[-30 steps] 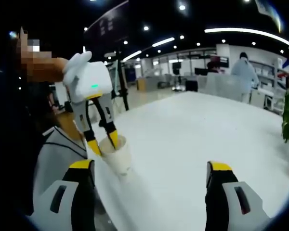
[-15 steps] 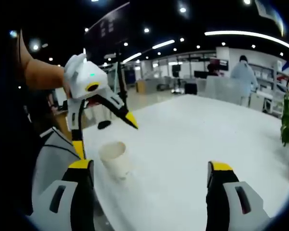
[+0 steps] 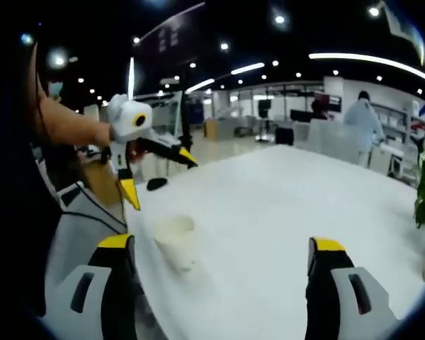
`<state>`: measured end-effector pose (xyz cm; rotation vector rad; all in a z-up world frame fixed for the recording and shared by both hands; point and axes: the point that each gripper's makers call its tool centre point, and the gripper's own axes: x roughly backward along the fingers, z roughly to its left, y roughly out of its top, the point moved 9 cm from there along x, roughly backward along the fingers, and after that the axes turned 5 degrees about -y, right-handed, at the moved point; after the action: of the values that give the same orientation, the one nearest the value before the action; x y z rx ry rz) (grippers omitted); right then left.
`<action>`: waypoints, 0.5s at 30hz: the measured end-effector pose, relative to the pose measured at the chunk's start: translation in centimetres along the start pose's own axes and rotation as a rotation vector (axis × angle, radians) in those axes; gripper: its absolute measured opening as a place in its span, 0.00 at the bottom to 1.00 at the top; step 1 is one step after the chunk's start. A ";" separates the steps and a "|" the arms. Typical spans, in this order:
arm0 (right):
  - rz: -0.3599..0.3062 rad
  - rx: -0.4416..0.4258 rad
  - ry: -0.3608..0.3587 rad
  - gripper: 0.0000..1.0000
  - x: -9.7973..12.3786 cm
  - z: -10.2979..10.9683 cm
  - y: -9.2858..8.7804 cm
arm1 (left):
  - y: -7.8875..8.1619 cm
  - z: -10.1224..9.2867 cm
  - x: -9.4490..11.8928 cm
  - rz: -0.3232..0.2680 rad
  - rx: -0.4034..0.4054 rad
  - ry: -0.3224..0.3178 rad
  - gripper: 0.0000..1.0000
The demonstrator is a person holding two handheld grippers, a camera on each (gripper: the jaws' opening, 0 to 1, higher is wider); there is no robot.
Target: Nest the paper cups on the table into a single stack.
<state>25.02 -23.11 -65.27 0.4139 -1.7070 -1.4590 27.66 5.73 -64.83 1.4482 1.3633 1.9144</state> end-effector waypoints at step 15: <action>0.059 0.000 -0.172 1.00 -1.3 3.0 -1.2 | -5.5 -0.2 3.6 -0.132 0.083 -0.028 1.00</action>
<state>23.23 -20.49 -66.78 0.2412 -1.8382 -1.4872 24.71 10.89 -67.65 1.3809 1.5023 1.7681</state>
